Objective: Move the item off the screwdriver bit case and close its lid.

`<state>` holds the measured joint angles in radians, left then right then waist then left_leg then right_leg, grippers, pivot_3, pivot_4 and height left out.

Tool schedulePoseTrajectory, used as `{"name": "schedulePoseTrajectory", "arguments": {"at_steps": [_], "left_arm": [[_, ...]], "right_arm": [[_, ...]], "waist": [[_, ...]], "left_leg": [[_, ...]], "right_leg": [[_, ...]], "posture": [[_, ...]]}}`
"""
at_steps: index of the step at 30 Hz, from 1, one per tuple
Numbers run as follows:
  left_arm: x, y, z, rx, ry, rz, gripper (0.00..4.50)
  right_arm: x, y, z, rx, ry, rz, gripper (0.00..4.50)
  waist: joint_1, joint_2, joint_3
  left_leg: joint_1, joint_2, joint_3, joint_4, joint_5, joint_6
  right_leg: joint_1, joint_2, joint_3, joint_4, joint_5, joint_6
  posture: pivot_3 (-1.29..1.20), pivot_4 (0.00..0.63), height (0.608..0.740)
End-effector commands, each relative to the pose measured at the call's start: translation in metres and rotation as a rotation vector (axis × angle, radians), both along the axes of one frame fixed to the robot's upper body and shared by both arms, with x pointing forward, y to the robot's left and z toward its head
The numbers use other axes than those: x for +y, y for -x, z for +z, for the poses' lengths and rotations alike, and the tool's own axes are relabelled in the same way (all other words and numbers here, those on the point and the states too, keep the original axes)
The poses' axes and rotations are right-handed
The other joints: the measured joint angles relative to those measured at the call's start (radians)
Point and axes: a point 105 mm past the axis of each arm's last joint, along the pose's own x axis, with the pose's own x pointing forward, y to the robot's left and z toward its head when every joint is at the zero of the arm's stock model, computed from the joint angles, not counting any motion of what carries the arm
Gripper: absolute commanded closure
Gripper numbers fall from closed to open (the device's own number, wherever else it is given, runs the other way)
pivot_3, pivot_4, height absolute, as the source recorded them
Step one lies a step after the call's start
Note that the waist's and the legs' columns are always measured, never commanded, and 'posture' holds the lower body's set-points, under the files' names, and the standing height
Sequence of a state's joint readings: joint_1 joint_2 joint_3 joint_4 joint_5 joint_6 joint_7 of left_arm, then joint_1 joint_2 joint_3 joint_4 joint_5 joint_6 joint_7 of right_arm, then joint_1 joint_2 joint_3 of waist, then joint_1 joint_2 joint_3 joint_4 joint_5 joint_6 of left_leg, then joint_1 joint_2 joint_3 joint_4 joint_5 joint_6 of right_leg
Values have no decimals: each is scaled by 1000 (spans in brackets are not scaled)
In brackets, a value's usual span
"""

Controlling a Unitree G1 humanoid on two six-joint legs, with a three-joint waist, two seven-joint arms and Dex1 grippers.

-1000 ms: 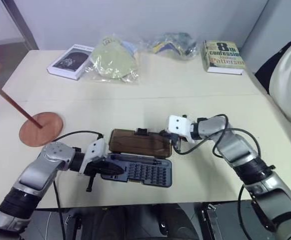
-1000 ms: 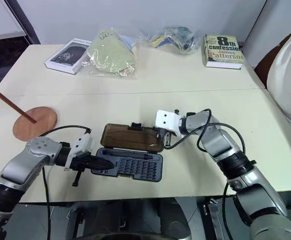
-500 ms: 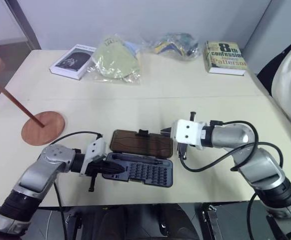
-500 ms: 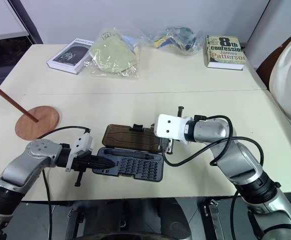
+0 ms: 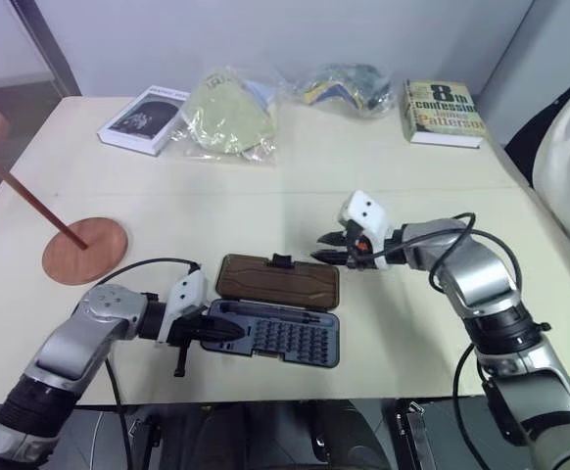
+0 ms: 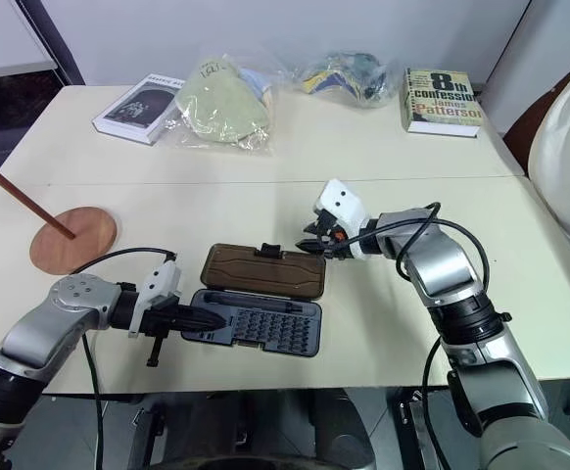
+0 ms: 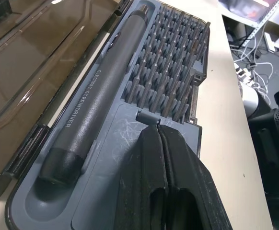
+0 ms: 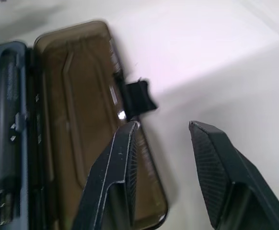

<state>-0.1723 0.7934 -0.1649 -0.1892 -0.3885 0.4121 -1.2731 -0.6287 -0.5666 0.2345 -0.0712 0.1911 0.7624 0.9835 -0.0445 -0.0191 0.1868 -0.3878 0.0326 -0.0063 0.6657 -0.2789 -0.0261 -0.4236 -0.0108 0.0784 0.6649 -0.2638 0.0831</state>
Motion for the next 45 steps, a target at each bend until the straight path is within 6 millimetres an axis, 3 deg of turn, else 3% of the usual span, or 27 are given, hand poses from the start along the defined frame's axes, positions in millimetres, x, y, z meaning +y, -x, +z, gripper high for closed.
{"name": "schedulePoseTrajectory", "arguments": {"at_steps": [1, 9, 11, 14, 24, 31, 35, 39, 45], "left_arm": [[6, 2, -9, 42, -36, 40, 4500], [6, 3, -7, 43, -39, 39, 4500], [6, 3, -7, 42, -40, 39, 4500], [6, 3, -7, 41, -41, 38, 4500], [6, 4, -7, 43, -40, 43, 4500], [8, 4, -11, 56, -43, 59, 4500], [8, 3, -13, 60, -42, 68, 4500], [7, 2, -14, 62, -35, 74, 4500], [7, 1, -8, 54, -24, 82, 4500]], "right_arm": [[5, 1, 0, -11, -3, 40, 2620], [7, -10, -24, -21, 68, 32, 2620], [7, -15, -27, -18, 67, 20, 3147], [5, -16, -33, -36, 97, 31, 4476], [6, -9, -34, -145, 155, 113, 4476], [11, 0, 3, -461, 269, 148, 4476], [18, 21, 25, -600, 296, 175, 4476], [21, 38, 24, -647, 308, 216, 4476], [20, 38, 29, -750, 343, 237, 4476]], "waist": [[0, 0, 0], [-1, 0, 0], [-1, 0, 0], [-1, 0, 0], [-10, -1, -1], [-10, -1, -1], [-5, -1, -1], [-1, -1, -1], [0, -1, -1]], "left_leg": [[0, 0, 0, 0, 0, 0], [-1, 0, 0, 0, 0, 0], [-1, 0, 0, 0, 0, 0], [-1, 0, 0, 0, 0, 0], [0, 1, 0, 0, 0, 0], [0, 1, 0, 0, 0, 0], [-1, 1, 0, 0, 0, 0], [-1, 0, 0, 0, 0, 0], [-1, 0, 1, 0, 0, 0]], "right_leg": [[0, 0, 0, 0, 0, 0], [-1, 0, 0, 0, 1, 2], [-1, 0, 0, 0, 1, 2], [-1, 0, 0, 0, 1, 2], [-1, 1, 0, 0, 1, 1], [-1, 1, 0, 0, 1, 1], [-2, 1, 0, 0, 0, 0], [-2, 1, 0, 0, 0, -1], [-2, 0, 0, -1, 0, -1]], "posture": [[0, 150, 737], [0, 150, 737], [0, 150, 737], [0, 150, 737], [0, 150, 737], [0, 150, 737], [0, 150, 737], [0, 150, 737], [0, 150, 737]]}}
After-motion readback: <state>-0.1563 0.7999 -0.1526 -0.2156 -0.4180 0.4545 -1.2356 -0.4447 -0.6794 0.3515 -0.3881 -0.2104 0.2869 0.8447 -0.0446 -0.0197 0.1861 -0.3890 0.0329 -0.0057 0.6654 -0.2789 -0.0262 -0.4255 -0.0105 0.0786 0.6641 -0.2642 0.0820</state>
